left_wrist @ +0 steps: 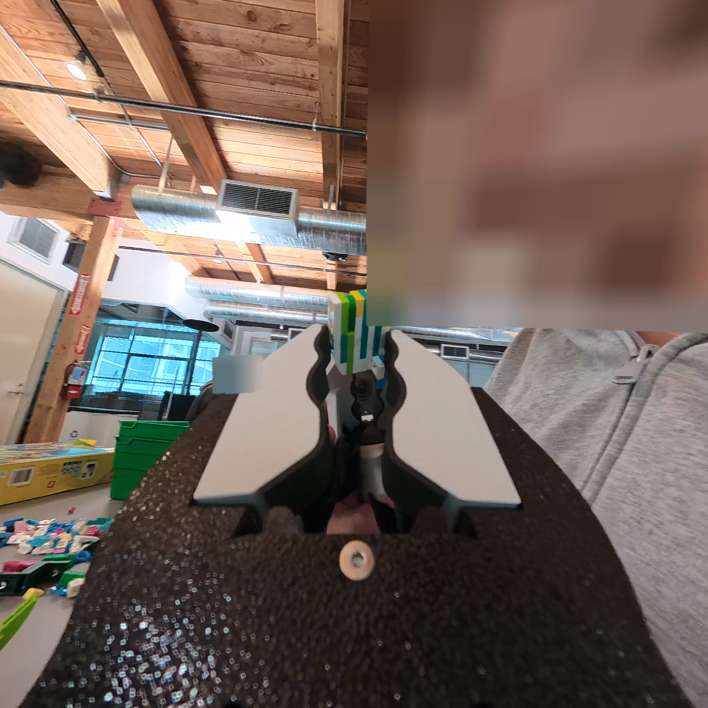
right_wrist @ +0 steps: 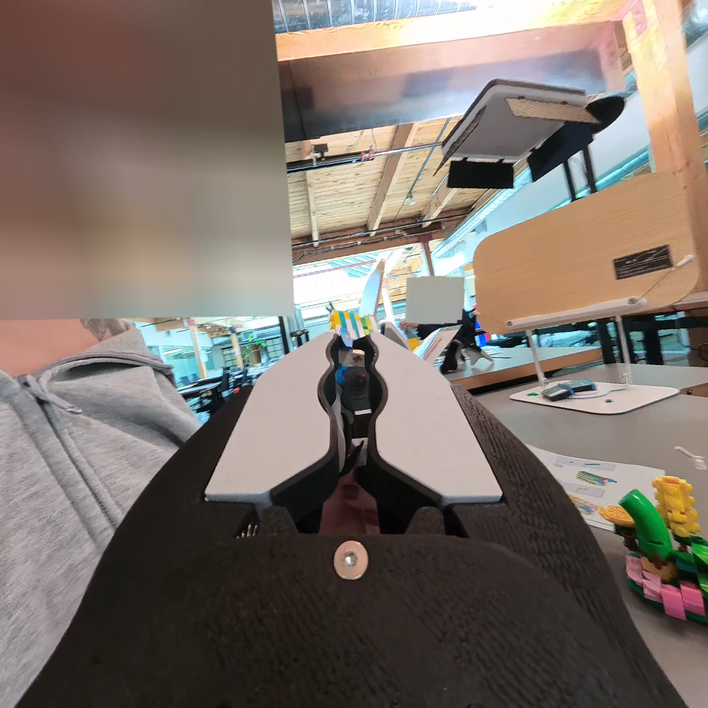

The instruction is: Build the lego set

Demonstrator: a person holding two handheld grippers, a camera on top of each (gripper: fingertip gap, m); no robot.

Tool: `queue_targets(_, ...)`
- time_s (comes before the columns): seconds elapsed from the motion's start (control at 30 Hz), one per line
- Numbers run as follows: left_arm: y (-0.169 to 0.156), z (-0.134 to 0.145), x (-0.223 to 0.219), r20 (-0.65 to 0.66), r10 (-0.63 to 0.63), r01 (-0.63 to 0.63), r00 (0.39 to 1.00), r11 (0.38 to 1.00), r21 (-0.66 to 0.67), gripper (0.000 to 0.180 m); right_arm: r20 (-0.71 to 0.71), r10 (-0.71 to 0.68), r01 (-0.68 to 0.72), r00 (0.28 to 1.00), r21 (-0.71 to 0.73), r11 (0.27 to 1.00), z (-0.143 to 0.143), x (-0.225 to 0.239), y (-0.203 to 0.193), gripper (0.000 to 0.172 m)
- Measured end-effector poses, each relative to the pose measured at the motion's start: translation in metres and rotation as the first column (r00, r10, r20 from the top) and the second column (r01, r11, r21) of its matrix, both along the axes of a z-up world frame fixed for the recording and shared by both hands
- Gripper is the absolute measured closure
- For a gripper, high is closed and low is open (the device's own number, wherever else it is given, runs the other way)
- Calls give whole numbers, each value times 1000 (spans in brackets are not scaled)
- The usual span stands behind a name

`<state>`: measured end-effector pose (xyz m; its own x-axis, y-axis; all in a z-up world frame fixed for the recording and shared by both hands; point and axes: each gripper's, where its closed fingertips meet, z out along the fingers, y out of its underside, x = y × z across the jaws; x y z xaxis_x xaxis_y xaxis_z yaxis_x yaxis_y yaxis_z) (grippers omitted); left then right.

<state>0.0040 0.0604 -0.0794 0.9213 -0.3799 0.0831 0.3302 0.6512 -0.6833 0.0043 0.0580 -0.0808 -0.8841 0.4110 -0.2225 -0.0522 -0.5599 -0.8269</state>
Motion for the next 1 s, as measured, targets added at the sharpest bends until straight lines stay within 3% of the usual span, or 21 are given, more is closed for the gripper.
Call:
queue_targets(0.27, 0, -4, 4, -4, -62, 62, 998, 998, -12, 154, -41, 37, -31, 998, 137, 990, -4, 7, -3, 165)
queue_targets(0.57, -2, -7, 8, -31, -106, 106, 994, 994, -23, 154, 22, 92, -95, 995, 261, 961, -8, 10, -6, 167)
queue_targets(0.77, 2, -10, 4, 0, -92, 92, 996, 995, -42, 153, 20, 89, -91, 996, 266, 960, -10, 8, -4, 166)
queue_targets(0.87, 6, -12, -12, 123, -71, 79, 990, 995, -64, 154, 71, 52, -67, 996, 221, 973, -14, -4, 2, 164)
queue_targets(0.93, 8, -17, -34, 284, -52, 81, 958, 992, -93, 154, 80, 26, -41, 996, 185, 982, -14, -10, 9, 148)
queue_targets(1.0, 7, -22, -49, 403, -70, 114, 912, 990, -86, 153, 54, -43, 30, 998, 233, 972, -19, -17, 14, 146)
